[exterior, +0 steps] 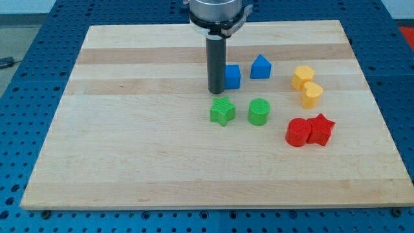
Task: Place the blue cube to the left side of the blue triangle
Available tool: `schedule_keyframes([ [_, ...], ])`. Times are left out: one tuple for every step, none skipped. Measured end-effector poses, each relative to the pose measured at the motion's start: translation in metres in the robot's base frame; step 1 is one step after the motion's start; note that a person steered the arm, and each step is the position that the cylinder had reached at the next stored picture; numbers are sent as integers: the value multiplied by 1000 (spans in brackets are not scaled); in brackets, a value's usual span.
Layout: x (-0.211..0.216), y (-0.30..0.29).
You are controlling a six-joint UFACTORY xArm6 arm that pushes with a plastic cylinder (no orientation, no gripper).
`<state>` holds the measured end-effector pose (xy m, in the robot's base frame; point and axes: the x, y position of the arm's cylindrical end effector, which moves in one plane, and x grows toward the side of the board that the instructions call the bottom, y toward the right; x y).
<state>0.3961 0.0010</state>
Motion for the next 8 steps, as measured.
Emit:
schedule_keyframes([
  [-4,4],
  [-17,4],
  [-29,5],
  [-32,8],
  [-32,21],
  [-36,27],
  [-36,35],
  [-36,47],
])
